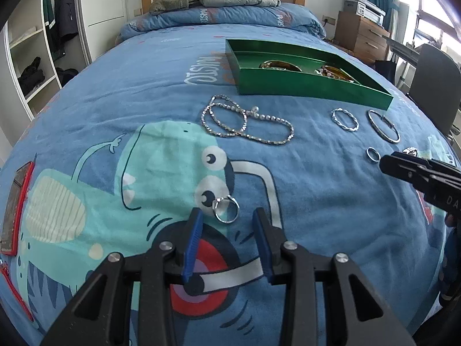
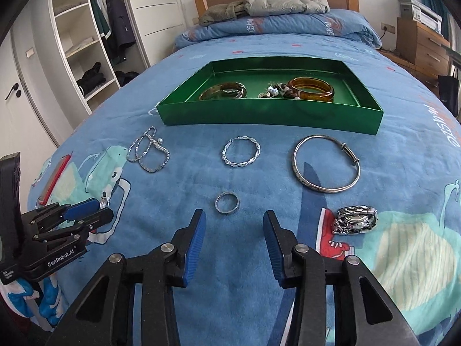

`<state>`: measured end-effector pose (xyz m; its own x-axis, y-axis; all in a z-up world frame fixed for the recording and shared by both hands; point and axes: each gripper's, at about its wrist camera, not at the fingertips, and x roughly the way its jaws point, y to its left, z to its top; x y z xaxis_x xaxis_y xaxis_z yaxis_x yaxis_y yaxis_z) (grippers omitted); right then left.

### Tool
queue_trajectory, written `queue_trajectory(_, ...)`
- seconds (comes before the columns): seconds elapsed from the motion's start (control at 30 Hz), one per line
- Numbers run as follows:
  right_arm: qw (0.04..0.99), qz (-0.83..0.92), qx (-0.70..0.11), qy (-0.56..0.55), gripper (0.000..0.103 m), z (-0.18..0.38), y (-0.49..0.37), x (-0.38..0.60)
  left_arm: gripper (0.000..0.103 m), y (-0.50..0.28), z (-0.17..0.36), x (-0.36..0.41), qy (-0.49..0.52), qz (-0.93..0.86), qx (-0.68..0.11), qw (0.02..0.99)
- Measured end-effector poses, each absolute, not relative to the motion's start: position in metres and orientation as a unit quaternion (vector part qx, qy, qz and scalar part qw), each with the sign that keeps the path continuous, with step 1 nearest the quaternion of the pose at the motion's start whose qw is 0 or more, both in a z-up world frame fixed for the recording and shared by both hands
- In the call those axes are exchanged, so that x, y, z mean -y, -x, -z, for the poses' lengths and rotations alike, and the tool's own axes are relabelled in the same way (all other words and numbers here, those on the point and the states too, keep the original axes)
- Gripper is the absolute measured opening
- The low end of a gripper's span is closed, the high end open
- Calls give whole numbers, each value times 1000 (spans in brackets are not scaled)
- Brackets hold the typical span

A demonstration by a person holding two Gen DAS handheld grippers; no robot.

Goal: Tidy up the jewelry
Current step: 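Grasp a silver ring with the left tool while the right tool grasps a plain silver ring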

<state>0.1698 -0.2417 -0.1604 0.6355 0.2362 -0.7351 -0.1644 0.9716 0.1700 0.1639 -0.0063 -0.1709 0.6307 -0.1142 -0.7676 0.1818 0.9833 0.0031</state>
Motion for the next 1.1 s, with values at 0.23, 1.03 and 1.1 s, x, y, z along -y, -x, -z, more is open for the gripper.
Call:
queue_trajectory(0.23, 904, -111, -412, -32, 35, 167, -184, 235, 33, -167, 173, 7, -39, 82, -417, 905)
queue_trajectory(1.03, 905, -93, -415, 15, 20, 169, -187, 219, 18, -175, 173, -2, -6, 84, -424, 902)
queue_trajectory(1.1, 904, -93, -417, 12, 20, 167, -183, 220, 18, -175, 173, -2, -6, 83, -425, 901)
